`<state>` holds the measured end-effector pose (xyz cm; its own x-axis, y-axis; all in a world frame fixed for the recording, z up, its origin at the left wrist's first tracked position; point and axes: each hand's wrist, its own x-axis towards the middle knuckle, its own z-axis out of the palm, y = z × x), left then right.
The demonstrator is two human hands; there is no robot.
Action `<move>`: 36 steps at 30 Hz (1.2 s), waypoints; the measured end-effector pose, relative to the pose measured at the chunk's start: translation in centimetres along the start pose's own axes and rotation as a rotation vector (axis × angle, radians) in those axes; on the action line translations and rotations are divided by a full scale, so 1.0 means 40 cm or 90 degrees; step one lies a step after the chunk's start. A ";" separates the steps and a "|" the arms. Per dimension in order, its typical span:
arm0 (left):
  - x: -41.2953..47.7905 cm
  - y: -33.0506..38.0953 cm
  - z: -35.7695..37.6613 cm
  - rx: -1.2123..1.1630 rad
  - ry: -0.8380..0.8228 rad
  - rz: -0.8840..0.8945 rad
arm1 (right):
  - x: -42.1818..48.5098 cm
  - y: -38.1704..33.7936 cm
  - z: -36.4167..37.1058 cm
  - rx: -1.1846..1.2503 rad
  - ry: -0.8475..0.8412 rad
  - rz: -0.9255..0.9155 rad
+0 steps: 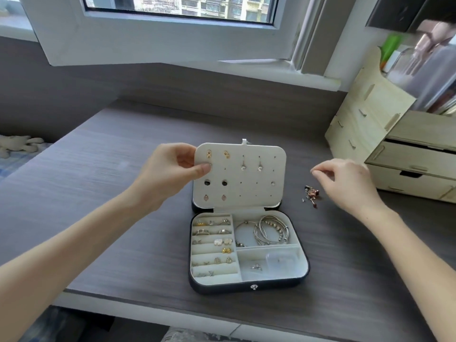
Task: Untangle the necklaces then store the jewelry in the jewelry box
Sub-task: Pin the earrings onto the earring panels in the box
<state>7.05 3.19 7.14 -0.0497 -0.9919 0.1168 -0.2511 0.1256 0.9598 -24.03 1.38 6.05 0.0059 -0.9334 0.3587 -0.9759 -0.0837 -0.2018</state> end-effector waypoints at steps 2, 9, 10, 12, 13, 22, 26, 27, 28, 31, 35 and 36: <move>0.006 -0.005 0.004 -0.011 0.008 -0.011 | 0.004 0.019 0.009 -0.018 -0.058 0.002; 0.014 -0.009 0.009 0.003 0.052 -0.021 | 0.025 0.014 0.047 -0.146 -0.122 -0.081; 0.015 -0.010 0.008 0.010 0.053 -0.015 | 0.025 0.014 0.053 -0.164 -0.115 -0.089; 0.015 -0.009 0.008 0.043 0.043 0.002 | 0.029 0.017 0.063 -0.161 -0.063 -0.101; 0.015 -0.007 0.009 0.062 0.037 0.014 | 0.030 0.018 0.065 -0.129 -0.026 -0.097; 0.030 0.015 0.021 0.029 0.004 0.075 | -0.014 -0.235 -0.045 0.513 0.018 -0.069; 0.015 0.018 0.039 0.093 0.019 0.169 | -0.014 -0.338 -0.027 0.661 -0.099 -0.040; 0.013 0.017 0.040 0.122 0.030 0.210 | -0.013 -0.352 -0.022 0.683 -0.110 -0.022; 0.012 0.016 0.040 0.149 0.043 0.246 | -0.012 -0.361 -0.018 0.716 -0.114 -0.001; 0.010 0.009 0.039 0.188 0.084 0.303 | -0.013 -0.377 -0.012 0.809 -0.085 0.044; 0.007 0.005 0.045 0.177 0.109 0.321 | -0.021 -0.391 -0.005 0.849 -0.047 0.067; 0.007 0.005 0.046 0.168 0.113 0.326 | -0.022 -0.392 -0.005 0.852 -0.044 0.072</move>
<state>5.20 2.97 6.90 -0.0707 -0.7890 0.6103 -0.4706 0.5658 0.6770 -8.77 3.58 9.09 -0.0099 -0.9701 0.2424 -0.0097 -0.2423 -0.9702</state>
